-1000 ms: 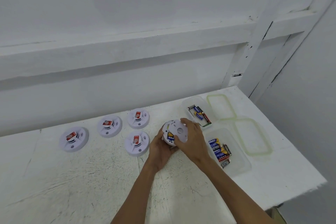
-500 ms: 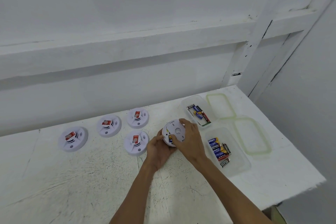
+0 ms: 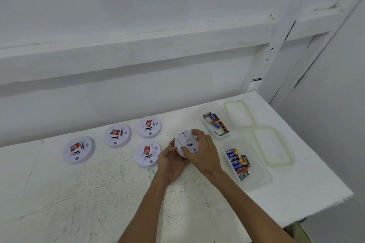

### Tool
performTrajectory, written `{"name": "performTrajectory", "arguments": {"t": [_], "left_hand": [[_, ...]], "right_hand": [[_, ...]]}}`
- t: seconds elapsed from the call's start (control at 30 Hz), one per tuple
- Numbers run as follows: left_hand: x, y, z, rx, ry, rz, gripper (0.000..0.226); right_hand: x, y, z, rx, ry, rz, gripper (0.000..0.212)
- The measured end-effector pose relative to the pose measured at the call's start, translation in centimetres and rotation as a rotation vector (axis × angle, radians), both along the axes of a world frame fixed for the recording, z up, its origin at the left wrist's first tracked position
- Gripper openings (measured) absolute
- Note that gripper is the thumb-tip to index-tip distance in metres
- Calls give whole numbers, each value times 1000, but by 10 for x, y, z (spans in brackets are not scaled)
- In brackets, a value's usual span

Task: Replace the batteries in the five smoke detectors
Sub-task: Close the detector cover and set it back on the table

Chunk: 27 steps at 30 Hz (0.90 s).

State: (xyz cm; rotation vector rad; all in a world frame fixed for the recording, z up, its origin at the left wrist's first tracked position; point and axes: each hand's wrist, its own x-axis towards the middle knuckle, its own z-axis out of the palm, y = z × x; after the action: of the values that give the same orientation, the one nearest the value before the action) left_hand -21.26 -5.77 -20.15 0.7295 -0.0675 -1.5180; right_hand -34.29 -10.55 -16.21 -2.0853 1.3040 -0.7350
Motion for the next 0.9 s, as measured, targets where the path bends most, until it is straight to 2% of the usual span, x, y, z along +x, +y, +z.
{"name": "performTrajectory", "arguments": {"t": [0.17,0.3,0.5,0.57,0.67,0.7,0.8,0.83,0.9], "left_hand": [[2,-4,-5,-3,-55,-47,54],[1,-7,-12,-22,-120,-8,78],[-1,-9,-20,14,-163,54,90],[-1,-9,-18,2,-155,55,96],[-3,-8,-17,-9,-142,67,102],[-2,-8,-17,-16,-148,68,103],[-3,-6,-16,-28,-173,42,100],[-4,-6,-15,-24,-177,34,99],[-4,-6,-13,-40,-187,22,97]], "right_hand": [[0,-1,1,42,11,29,67],[-2,2,-1,25,10,64,68],[-7,4,-15,-70,-119,61,74],[-7,11,-16,23,-194,-18,66],[-4,18,-21,214,-312,-221,39],[-2,18,-21,306,-330,-268,36],[5,15,-19,733,-506,-351,42],[7,13,-17,805,-558,-363,42],[8,8,-16,802,-570,-358,41]]}}
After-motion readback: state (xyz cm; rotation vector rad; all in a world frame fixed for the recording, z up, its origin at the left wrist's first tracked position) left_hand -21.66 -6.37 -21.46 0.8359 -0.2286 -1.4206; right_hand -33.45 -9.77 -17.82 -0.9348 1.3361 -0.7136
